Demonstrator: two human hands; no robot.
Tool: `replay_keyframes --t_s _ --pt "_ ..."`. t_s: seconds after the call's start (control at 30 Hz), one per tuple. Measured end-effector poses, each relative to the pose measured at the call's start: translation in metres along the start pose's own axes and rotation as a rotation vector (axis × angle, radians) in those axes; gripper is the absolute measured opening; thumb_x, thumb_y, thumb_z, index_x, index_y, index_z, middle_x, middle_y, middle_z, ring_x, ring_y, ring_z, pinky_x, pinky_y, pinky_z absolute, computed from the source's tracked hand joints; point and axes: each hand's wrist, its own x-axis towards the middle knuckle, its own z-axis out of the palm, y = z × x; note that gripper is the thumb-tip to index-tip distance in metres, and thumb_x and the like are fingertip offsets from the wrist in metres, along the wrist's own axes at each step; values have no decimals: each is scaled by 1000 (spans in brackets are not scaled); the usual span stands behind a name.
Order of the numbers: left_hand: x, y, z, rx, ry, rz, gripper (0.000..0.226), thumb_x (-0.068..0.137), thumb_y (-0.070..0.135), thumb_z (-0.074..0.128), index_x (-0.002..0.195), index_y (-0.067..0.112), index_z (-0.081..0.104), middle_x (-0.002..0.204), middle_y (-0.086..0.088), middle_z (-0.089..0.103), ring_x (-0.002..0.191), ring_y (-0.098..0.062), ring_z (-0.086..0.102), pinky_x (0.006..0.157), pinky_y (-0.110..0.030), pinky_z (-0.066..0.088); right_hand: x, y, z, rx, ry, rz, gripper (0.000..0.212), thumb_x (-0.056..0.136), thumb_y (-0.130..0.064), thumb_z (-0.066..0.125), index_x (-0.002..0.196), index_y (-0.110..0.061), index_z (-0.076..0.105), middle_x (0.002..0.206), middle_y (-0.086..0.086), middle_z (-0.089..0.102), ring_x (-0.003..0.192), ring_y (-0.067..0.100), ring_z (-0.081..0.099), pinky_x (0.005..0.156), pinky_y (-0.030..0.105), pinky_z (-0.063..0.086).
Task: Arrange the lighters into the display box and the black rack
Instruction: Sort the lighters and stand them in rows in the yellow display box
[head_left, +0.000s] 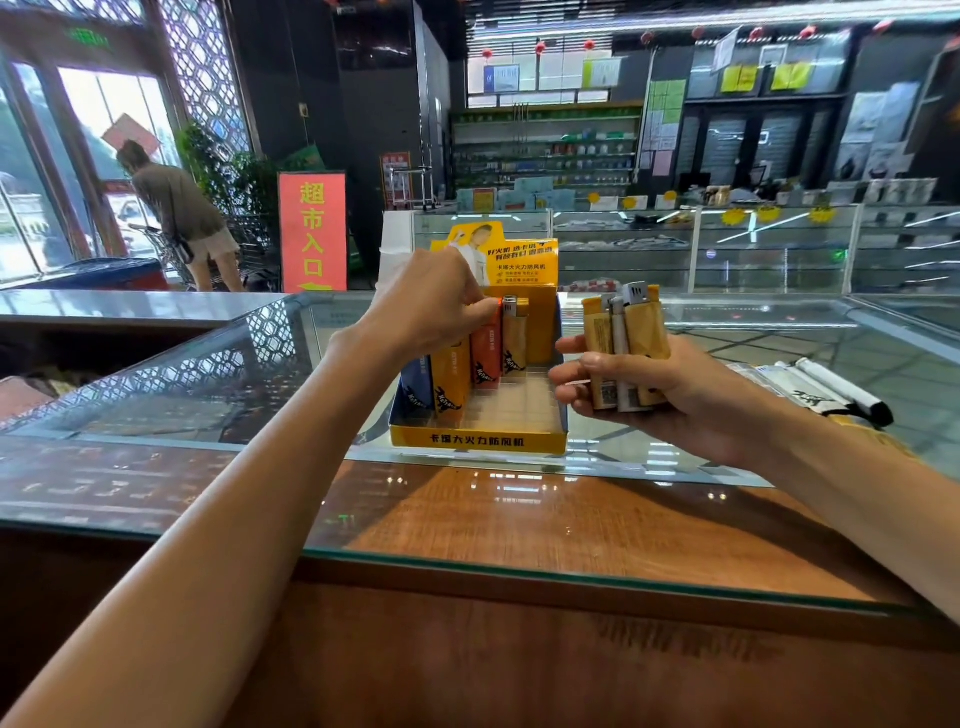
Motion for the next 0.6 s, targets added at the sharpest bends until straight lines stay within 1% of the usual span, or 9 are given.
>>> replay_keyframes --t_s 0.03,0.07,0.13,0.2,0.27,0.33,0.4,0.5,0.6 --pt "-2 2 -1 -7 18 32 30 92 28 59 108 6 70 105 -11 69 87 -17 59 70 -16 40 0 -1 1 4 -13 -2 45 78 -14 66 120 -3 55 102 17 70 91 26 70 73 28 56" --pt "-4 5 -2 -40 49 66 29 92 26 59 111 6 68 107 -10 69 85 -14 59 69 -8 37 -1 -1 1 5 -29 -7 44 79 -13 65 121 -3 54 104 17 70 93 27 69 74 29 56" --pt "-8 14 -6 -164 99 137 28 91 24 60 112 7 67 102 -5 69 76 -7 56 63 -3 37 -1 -2 3 -11 -59 -19 42 81 -13 64 121 -3 54 106 17 69 95 28 69 76 29 55" --pt "-13 25 -9 -314 74 216 27 88 24 63 110 9 68 97 1 69 76 -4 59 62 -4 40 -2 -2 5 -43 -81 -27 40 82 -12 63 119 -3 55 107 18 69 98 31 68 76 29 55" --pt "-16 34 -10 -436 0 263 33 84 24 67 111 6 67 98 -1 69 82 -7 64 67 -7 45 -2 -2 7 -64 -108 -28 38 82 -13 65 118 -3 56 109 20 68 101 33 67 77 29 55" --pt "-17 41 -9 -515 -59 273 36 80 22 71 111 3 67 97 -7 71 84 -13 67 70 -16 51 -2 -2 9 -69 -136 -24 38 81 -13 65 117 -3 57 109 20 68 101 34 66 78 30 55" --pt "-18 43 -6 -588 -98 269 34 78 16 74 107 0 68 91 -8 71 76 -12 67 70 -24 54 -4 -3 10 -69 -157 -25 35 82 -13 64 115 -4 59 109 21 68 101 35 66 78 30 55" --pt "-17 38 -5 -709 -160 273 29 78 4 72 105 -7 66 86 -5 70 68 -2 66 67 -21 53 -5 -4 11 -45 -171 -13 37 82 -19 64 117 -7 58 111 21 67 102 34 66 79 32 55" --pt "-15 29 -7 -787 -185 256 29 79 0 69 107 -5 65 91 -5 70 80 -7 69 74 -22 55 -6 -4 11 21 -191 1 40 87 -24 57 122 -5 54 115 21 65 106 33 64 81 36 55"
